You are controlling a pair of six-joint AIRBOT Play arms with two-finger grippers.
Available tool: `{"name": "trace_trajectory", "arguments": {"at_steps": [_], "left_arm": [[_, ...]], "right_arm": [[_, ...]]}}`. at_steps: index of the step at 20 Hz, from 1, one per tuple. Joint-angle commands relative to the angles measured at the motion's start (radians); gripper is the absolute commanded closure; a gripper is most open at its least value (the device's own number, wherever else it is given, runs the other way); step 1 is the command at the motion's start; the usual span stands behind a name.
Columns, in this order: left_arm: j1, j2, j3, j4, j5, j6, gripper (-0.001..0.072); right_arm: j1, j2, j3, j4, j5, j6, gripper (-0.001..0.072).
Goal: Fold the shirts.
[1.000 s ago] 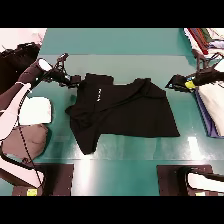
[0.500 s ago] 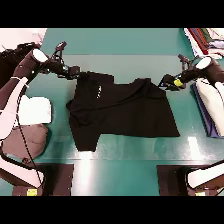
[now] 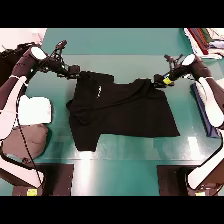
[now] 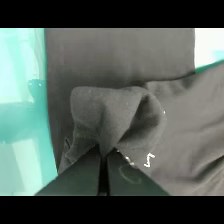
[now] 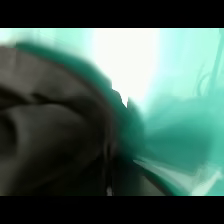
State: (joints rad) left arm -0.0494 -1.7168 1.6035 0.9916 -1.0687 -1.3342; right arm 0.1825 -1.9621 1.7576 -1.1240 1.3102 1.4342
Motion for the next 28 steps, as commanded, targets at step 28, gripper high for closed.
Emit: {"name": "trace_trajectory", "arguments": {"at_steps": [28], "left_arm": [[0.000,0.789,0.291,0.189,-0.090,-0.106,0.0681]], "right_arm": [[-0.045,0.982,0.120,-0.353,0.114,0.148,0.0697]]}}
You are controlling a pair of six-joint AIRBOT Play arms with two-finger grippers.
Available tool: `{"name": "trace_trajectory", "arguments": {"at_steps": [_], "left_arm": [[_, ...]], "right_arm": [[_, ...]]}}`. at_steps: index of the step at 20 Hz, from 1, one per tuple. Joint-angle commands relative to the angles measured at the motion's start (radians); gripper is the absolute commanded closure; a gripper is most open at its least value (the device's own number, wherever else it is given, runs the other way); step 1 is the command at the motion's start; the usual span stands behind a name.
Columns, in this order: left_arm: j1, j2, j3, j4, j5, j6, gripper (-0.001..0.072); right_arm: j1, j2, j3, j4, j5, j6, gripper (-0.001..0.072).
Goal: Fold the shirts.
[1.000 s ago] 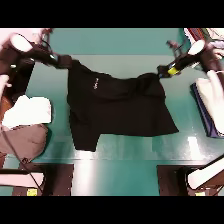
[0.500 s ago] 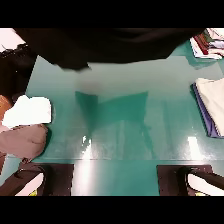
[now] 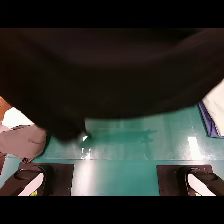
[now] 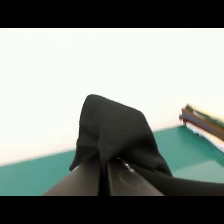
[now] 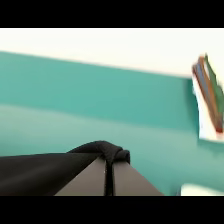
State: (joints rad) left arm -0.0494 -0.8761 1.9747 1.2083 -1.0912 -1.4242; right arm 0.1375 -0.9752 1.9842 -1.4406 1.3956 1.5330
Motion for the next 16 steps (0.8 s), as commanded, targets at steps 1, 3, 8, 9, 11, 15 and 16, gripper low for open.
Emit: {"name": "trace_trajectory", "arguments": {"at_steps": [1,3,8,9,11,15,16], "left_arm": [[-0.003,-0.096,-0.130,-0.047,-0.103,-0.016,0.0681],[-0.042,-0.190,-0.249,-0.038,-0.148,-0.013,0.0681],[-0.145,-0.500,-0.534,-0.037,-0.032,0.045,0.0679],[-0.146,-0.579,-0.546,-0.036,0.021,0.046,0.0679],[-0.132,-0.702,-0.541,-0.033,0.122,0.044,0.0679],[-0.045,-0.762,-0.529,-0.038,0.217,-0.024,0.0537],[-0.020,-0.762,-0.514,-0.043,0.200,-0.040,0.0221]], "right_arm": [[0.000,-0.035,-0.167,-0.036,0.043,0.055,0.0697],[0.000,-0.120,-0.292,-0.037,0.055,0.056,0.0697],[0.000,-0.418,-0.476,-0.037,-0.074,0.053,0.0697],[0.000,-0.480,-0.473,-0.033,-0.105,0.053,0.0697],[0.000,-0.587,-0.417,-0.017,-0.131,0.053,0.0696],[0.000,-0.730,-0.248,-0.016,-0.127,0.053,0.0689],[0.000,-0.753,-0.206,0.000,-0.116,0.053,0.0538]]}}
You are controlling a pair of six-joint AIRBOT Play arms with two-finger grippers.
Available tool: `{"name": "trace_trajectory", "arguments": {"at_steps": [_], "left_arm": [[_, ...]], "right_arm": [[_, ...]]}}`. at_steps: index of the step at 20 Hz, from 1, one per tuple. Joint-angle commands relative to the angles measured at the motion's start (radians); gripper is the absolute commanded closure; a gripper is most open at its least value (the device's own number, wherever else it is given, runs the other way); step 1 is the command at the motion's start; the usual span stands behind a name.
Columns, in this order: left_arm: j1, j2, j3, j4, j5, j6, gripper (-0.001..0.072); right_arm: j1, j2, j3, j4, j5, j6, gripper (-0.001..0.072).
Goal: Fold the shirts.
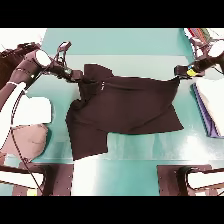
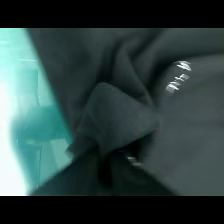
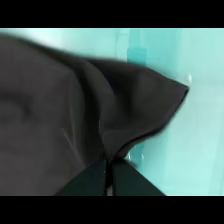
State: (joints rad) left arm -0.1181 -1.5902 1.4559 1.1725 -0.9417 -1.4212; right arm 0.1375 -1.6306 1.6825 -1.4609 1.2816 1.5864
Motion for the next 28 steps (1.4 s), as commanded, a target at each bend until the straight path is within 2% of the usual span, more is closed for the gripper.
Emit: {"name": "trace_trajectory", "arguments": {"at_steps": [1,2,4,7,12,15,24,26,27,28], "left_arm": [[0.079,-0.048,0.028,-0.008,-0.002,-0.067,0.0120],[0.110,-0.048,0.058,-0.008,-0.083,-0.070,0.0163],[0.171,-0.019,0.086,-0.006,-0.233,-0.031,0.0165],[0.223,0.104,-0.026,0.002,-0.320,0.018,0.0165],[0.228,0.326,-0.436,0.001,-0.277,0.035,0.0165],[0.220,0.377,-0.607,-0.026,-0.244,0.043,0.0166],[0.107,0.378,-0.726,-0.111,-0.089,0.075,0.0175],[0.102,0.378,-0.725,-0.108,-0.081,0.076,0.0629],[0.105,0.378,-0.723,-0.107,-0.077,0.071,0.0679],[0.105,0.379,-0.716,-0.106,-0.078,0.064,0.0679]], "right_arm": [[-0.003,-0.115,0.133,0.044,0.012,0.000,0.0387],[-0.009,-0.122,0.165,0.066,0.033,-0.001,0.0381],[-0.026,-0.096,0.187,0.082,0.075,-0.002,0.0381],[-0.069,0.021,0.086,0.086,0.111,-0.010,0.0382],[-0.159,0.249,-0.204,0.307,0.114,-0.081,0.0381],[-0.181,0.337,-0.323,0.351,0.106,-0.090,0.0374],[-0.187,0.451,-0.438,0.347,0.109,-0.095,0.0375],[-0.189,0.460,-0.438,0.314,0.124,-0.095,0.0375],[-0.190,0.460,-0.438,0.290,0.146,-0.095,0.0375],[-0.189,0.460,-0.438,0.253,0.181,-0.095,0.0375]]}}
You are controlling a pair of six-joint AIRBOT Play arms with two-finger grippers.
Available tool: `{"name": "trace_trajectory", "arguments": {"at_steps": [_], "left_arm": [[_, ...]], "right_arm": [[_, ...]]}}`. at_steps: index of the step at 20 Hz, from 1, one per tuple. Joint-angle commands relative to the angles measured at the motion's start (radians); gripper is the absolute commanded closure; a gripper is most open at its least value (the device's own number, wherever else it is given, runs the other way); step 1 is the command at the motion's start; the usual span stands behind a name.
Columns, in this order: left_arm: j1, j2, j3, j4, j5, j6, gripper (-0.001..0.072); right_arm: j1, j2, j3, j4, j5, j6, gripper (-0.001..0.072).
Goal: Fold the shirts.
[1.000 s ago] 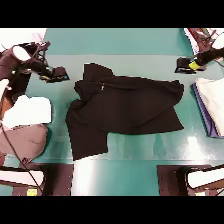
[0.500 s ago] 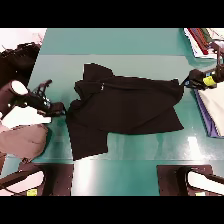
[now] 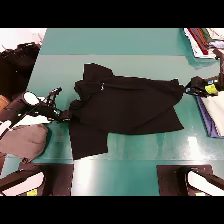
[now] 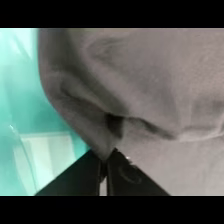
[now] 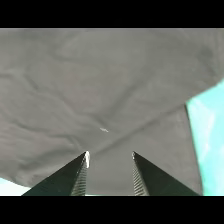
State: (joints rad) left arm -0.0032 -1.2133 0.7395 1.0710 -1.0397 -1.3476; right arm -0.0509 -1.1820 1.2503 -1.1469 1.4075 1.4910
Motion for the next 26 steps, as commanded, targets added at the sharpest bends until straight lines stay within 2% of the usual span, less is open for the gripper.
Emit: {"name": "trace_trajectory", "arguments": {"at_steps": [1,3,7,9,13,17,18,19,21,22,23,24,26], "left_arm": [[-0.010,0.009,0.013,-0.004,0.008,-0.010,0.0680],[-0.011,0.042,0.045,-0.005,-0.016,-0.008,0.0680],[-0.010,0.131,0.068,-0.005,-0.027,-0.006,0.0680],[-0.010,0.145,0.068,-0.009,-0.027,-0.006,0.0679],[-0.011,0.145,0.068,-0.010,-0.027,-0.007,0.0680],[-0.010,0.145,0.068,-0.010,-0.027,-0.007,0.0679],[-0.011,0.145,0.068,-0.010,-0.027,-0.007,0.0679],[-0.011,0.145,0.068,-0.010,-0.027,-0.007,0.0679],[-0.010,0.145,0.068,-0.010,-0.027,-0.008,0.0679],[-0.010,0.145,0.068,-0.010,-0.027,-0.008,0.0680],[-0.010,0.145,0.068,-0.010,-0.027,-0.011,0.0679],[-0.010,0.146,0.069,-0.010,-0.029,-0.014,0.0680],[-0.010,0.179,0.073,-0.009,-0.031,-0.027,0.0680]], "right_arm": [[-0.001,0.011,-0.006,-0.097,0.089,0.000,0.0375],[-0.016,0.029,-0.046,-0.149,0.114,0.001,0.0375],[-0.179,0.108,-0.325,-0.112,0.049,0.006,0.0368],[-0.290,0.119,-0.475,-0.053,0.019,0.005,0.0180],[-0.413,0.117,-0.684,0.109,-0.129,-0.040,0.0234],[-0.351,0.116,-0.720,0.162,-0.281,-0.044,0.0236],[-0.326,0.116,-0.720,0.167,-0.312,-0.042,0.0251],[-0.304,0.116,-0.720,0.176,-0.338,-0.042,0.0302],[-0.270,0.116,-0.720,0.187,-0.380,-0.041,0.0306],[-0.256,0.116,-0.720,0.187,-0.393,-0.042,0.0396],[-0.245,0.116,-0.720,0.186,-0.401,-0.043,0.0565],[-0.235,0.118,-0.720,0.187,-0.406,-0.050,0.0695],[-0.218,0.153,-0.707,0.185,-0.398,-0.053,0.0694]]}}
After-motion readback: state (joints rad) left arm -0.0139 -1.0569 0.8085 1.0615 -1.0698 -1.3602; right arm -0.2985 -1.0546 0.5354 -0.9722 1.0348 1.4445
